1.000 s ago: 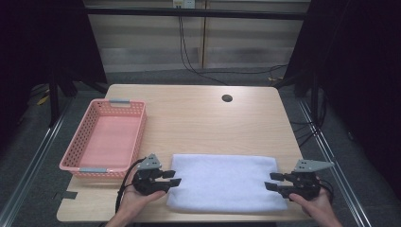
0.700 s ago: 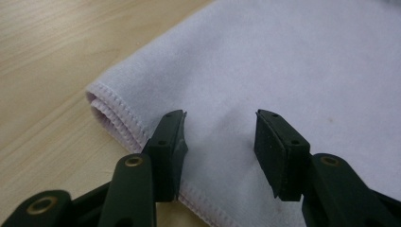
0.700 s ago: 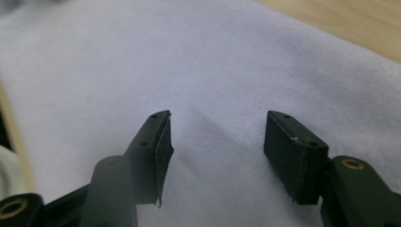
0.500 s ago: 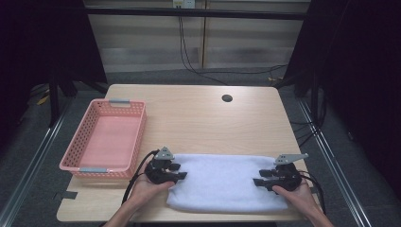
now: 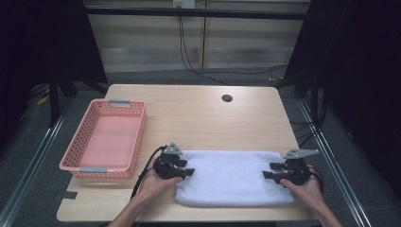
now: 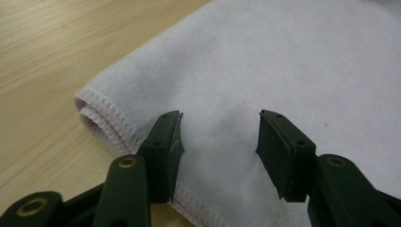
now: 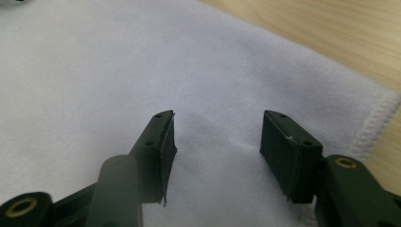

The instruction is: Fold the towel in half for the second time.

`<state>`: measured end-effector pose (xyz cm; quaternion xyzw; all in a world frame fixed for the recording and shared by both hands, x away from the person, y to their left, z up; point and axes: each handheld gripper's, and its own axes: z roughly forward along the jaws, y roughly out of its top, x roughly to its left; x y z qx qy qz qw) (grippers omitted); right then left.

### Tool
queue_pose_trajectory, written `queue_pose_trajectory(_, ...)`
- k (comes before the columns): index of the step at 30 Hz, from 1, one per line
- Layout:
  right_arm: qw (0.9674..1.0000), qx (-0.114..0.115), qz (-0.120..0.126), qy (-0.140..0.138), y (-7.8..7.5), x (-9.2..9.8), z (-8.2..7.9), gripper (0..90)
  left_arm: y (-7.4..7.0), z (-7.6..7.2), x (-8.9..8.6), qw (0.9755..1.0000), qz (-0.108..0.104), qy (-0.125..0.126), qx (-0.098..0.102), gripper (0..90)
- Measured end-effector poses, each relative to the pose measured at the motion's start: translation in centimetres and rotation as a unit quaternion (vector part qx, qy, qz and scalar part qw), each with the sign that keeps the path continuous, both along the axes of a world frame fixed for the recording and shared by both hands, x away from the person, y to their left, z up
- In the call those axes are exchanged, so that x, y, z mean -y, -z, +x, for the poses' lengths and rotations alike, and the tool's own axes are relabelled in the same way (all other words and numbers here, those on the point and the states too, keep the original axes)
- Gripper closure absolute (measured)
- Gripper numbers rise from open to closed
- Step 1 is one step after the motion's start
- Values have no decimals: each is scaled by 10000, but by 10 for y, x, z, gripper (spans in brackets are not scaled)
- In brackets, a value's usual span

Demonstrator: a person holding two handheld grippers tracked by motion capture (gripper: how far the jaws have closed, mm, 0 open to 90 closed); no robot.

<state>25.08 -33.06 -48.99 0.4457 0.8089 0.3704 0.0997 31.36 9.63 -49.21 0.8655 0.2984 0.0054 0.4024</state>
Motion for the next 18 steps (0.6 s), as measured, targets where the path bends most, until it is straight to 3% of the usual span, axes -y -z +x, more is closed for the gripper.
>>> queue_pose_trajectory(3,9997,214,103,94,-10,-3,-13,447,-3,3,-2,10000,3,13,-24,485)
queue_pose_trajectory(6,9991,384,188,36,-18,-10,-31,439,-11,8,-2,9998,-84,-113,131,456)
queue_pose_trajectory(10,9987,409,241,-165,-21,-26,-51,425,-18,18,-5,9993,-216,-265,140,429)
queue_pose_trajectory(12,9985,375,223,-344,-19,-39,-53,412,-19,22,-7,9991,-276,-307,92,417)
queue_pose_trajectory(15,9969,234,255,-704,-17,-66,-47,406,-21,29,-7,9992,-151,-352,115,405)
queue_pose_trajectory(18,9930,160,400,-1100,-17,-98,-37,406,-20,36,-7,9979,-334,-543,127,394)
